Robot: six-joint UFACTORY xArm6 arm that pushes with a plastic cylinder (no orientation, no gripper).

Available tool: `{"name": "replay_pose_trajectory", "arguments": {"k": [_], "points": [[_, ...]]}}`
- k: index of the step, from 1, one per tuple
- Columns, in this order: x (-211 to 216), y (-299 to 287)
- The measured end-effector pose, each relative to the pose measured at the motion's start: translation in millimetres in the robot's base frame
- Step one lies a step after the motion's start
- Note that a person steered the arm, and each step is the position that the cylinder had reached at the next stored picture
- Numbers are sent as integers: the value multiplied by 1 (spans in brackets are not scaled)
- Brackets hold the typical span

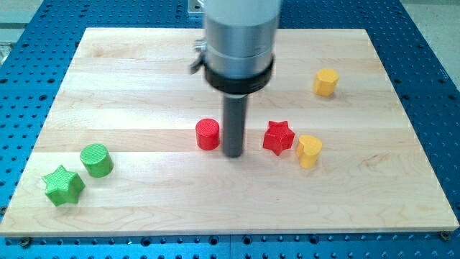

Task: Move the red circle into the red star

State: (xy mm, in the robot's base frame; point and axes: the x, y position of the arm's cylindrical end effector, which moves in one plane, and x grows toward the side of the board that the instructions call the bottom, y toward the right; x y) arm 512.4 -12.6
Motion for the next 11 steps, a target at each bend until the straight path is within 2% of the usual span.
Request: {"name": "replay_pose_trajectory", "arguments": {"k": [1,3,4,6,7,8,9,10,11], "points": [[35,-61],[-5,-73],[-15,-64],[-31,-1],[-13,-53],[-43,-40],[-62,7],[-64,35],[-68,37]]}}
